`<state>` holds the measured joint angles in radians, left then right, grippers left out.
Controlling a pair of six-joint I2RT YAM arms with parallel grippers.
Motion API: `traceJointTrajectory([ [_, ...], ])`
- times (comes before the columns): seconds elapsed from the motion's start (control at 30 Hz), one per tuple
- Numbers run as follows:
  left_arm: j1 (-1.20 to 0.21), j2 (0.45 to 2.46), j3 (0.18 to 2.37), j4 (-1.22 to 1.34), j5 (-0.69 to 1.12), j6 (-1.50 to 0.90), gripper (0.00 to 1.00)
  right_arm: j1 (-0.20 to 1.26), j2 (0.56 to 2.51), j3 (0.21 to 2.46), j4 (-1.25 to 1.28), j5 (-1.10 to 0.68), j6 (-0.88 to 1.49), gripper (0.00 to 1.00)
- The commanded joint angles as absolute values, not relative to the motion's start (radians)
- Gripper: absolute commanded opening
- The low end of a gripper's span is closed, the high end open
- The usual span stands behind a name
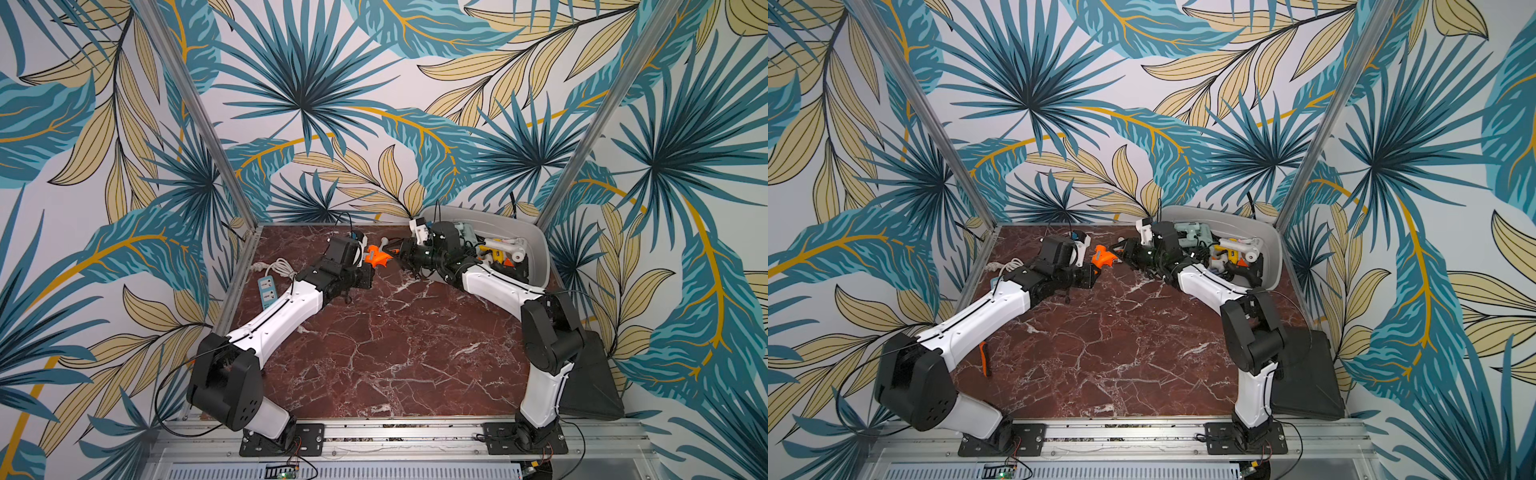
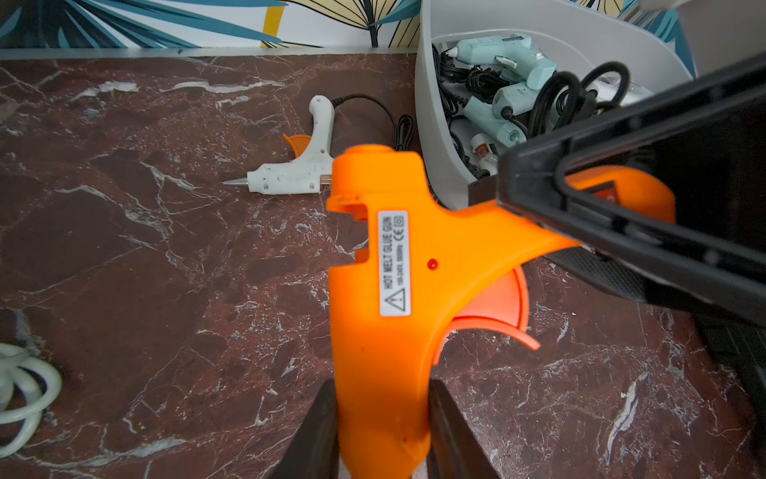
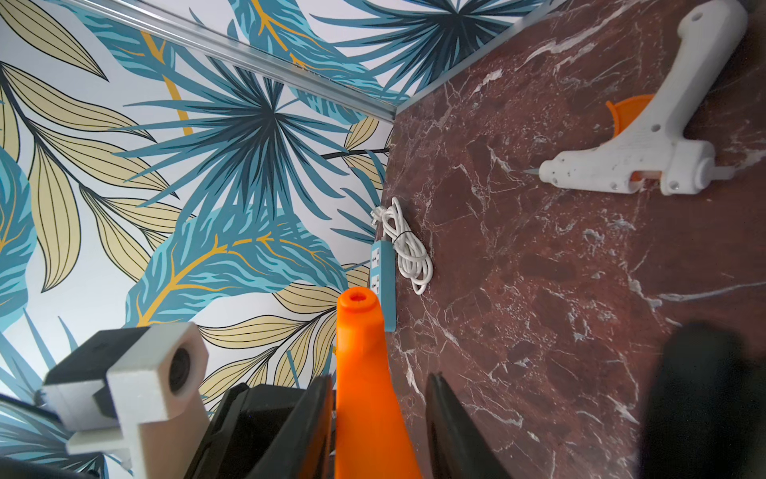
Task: Put the hot melt glue gun into the storage box
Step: Pick up the hot melt adhesive gun from the center of the board.
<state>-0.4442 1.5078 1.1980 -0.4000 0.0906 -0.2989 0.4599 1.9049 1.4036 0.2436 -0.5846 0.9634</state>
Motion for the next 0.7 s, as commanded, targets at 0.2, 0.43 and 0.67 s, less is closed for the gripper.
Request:
traceJointTrajectory([
  [0.2,-0.453,1.511,1.238,-0.381,0.115,-0.297,0.15,0.462,1.900,1.421,0.225,-0.580,0.934,0.29],
  [0.43,-0.451,1.466,1.232,-0.380,0.103,-0.334,0.58,0.456,1.876,1.434,0.211,-0.563,0.924,0.25],
  [0.67,-0.450,1.325,1.160,-0.320,0.087,-0.363,0.90,0.408,1.846,1.468,0.175,-0.547,0.908,0.24],
])
